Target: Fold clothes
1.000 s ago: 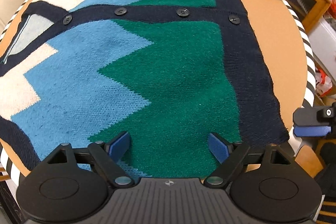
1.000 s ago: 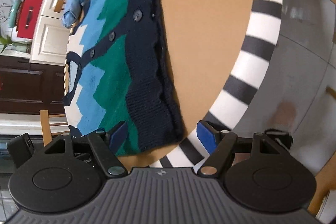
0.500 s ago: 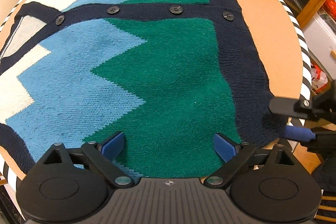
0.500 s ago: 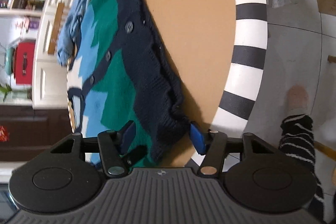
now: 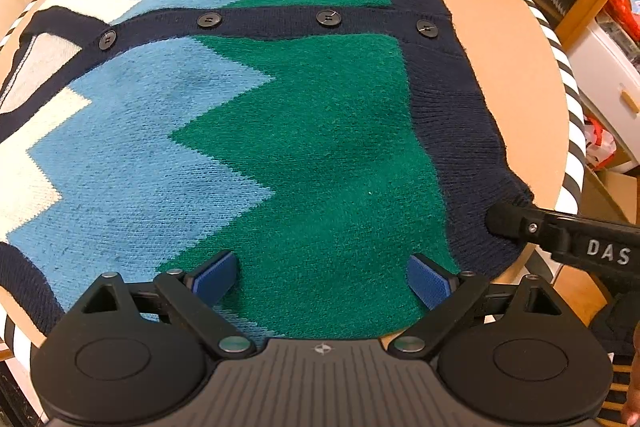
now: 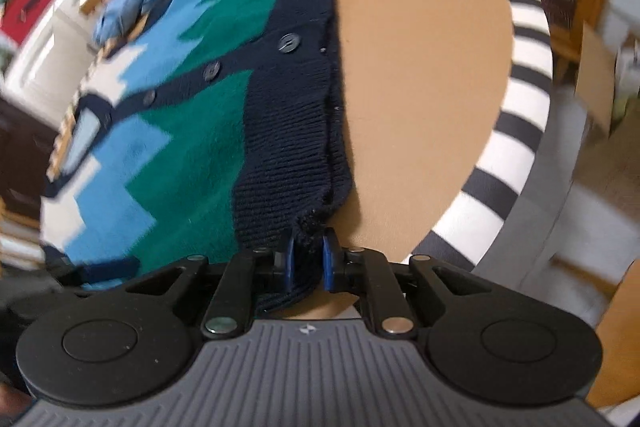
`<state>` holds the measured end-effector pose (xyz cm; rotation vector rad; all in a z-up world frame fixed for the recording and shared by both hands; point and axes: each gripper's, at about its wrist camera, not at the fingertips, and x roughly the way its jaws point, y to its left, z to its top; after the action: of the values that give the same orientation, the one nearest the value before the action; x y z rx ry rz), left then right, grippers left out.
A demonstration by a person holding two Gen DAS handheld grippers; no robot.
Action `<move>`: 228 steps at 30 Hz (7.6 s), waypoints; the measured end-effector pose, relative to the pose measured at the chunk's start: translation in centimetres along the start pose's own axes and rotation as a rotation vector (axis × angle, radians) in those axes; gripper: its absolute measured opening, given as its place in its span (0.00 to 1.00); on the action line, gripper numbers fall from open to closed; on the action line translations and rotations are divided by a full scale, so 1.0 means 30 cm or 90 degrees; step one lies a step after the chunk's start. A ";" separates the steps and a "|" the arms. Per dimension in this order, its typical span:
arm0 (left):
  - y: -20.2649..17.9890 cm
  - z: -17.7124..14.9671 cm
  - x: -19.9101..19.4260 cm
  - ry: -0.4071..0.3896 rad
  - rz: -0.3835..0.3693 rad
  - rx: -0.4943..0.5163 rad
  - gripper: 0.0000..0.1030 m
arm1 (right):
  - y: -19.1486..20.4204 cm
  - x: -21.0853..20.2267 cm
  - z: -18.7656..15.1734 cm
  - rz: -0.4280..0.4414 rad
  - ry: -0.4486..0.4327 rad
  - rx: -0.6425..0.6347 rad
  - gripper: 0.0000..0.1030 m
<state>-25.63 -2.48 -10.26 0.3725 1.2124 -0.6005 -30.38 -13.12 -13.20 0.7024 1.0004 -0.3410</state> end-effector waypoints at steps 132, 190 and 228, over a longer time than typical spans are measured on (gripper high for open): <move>1.388 -0.140 -0.135 -0.073 -0.264 -0.309 0.06 | 0.038 -0.132 -0.060 -0.014 -0.081 0.210 0.08; 1.277 0.885 0.142 -0.022 -0.020 -0.343 0.08 | 0.041 0.353 0.865 -0.130 0.017 0.200 0.08; 0.877 0.701 0.010 -0.117 -0.149 -0.161 0.36 | 0.504 0.317 0.622 -0.032 -0.111 -0.238 0.19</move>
<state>6.48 6.22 -5.05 -0.0386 1.1454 -0.6572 -4.90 -14.18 -9.12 0.3045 0.8846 -0.2447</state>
